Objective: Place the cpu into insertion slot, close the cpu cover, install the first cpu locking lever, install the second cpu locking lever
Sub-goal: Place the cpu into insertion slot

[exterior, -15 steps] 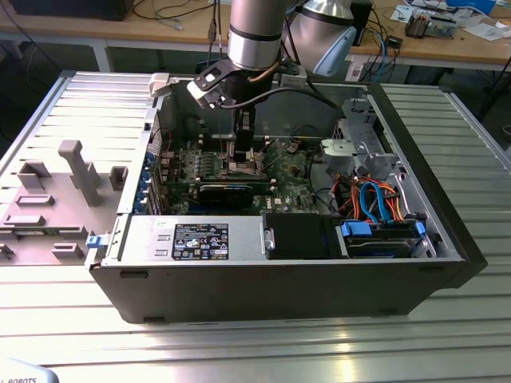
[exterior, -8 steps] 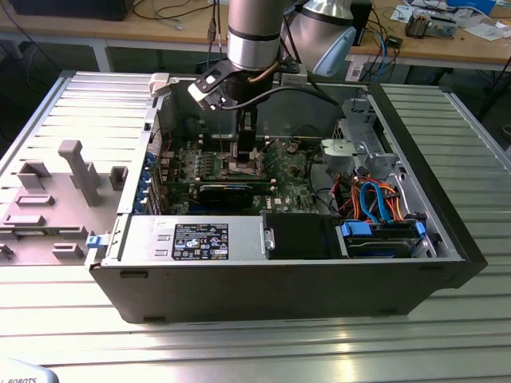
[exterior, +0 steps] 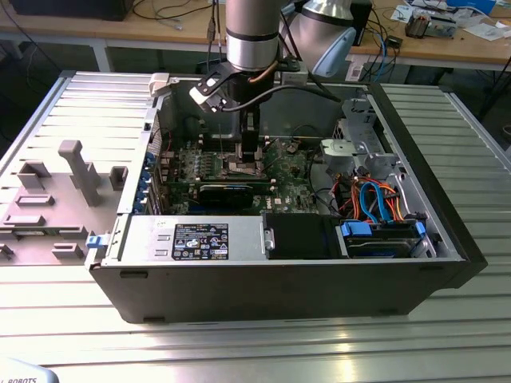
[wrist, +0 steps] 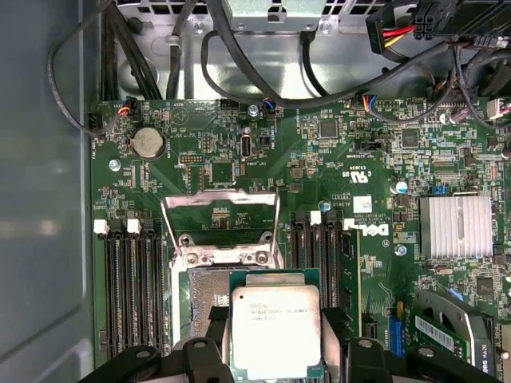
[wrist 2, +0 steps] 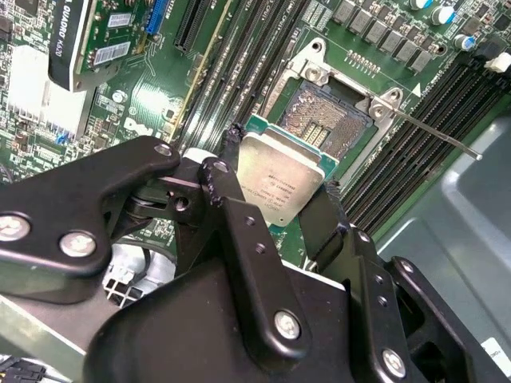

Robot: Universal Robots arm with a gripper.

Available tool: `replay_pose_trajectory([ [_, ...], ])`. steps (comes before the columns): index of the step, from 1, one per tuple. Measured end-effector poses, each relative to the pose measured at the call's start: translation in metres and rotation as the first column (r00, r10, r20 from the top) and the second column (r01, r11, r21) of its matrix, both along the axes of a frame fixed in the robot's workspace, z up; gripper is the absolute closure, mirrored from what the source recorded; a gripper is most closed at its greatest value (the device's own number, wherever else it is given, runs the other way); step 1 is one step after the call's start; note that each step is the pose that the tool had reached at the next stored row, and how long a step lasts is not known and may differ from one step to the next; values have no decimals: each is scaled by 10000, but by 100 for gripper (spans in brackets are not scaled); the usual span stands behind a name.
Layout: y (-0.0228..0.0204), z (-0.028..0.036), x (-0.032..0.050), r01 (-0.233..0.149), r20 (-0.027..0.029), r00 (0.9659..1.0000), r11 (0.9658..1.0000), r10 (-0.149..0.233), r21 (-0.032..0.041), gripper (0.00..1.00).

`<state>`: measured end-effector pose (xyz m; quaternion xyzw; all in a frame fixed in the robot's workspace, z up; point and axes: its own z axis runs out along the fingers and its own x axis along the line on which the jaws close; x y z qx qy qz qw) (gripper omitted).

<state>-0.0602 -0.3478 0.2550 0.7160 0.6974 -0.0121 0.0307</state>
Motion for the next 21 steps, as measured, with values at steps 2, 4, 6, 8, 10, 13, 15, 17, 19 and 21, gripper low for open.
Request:
replay_pose_trajectory([
  [2,0,-4,-3,1,-1,10000,10000,-1,45,45],
  [4,1,-13,-2,-33,0,10000,10000,33,81,45],
  [6,8,-19,-2,-84,0,10000,9999,84,84,45],
  [8,11,-21,-3,-99,-1,10000,9999,99,83,45],
  [10,11,-22,-3,-99,0,10000,9999,99,83,45],
  [13,12,-25,-2,-99,0,10000,9999,99,83,45],
  [15,12,-29,-2,-99,0,10000,9999,99,83,45],
  [17,14,-34,-2,-98,0,10000,9999,98,84,45],
  [19,15,-40,-3,-98,0,10000,9999,98,84,45],
  [21,16,-45,-3,-98,-1,10000,9999,98,83,45],
])
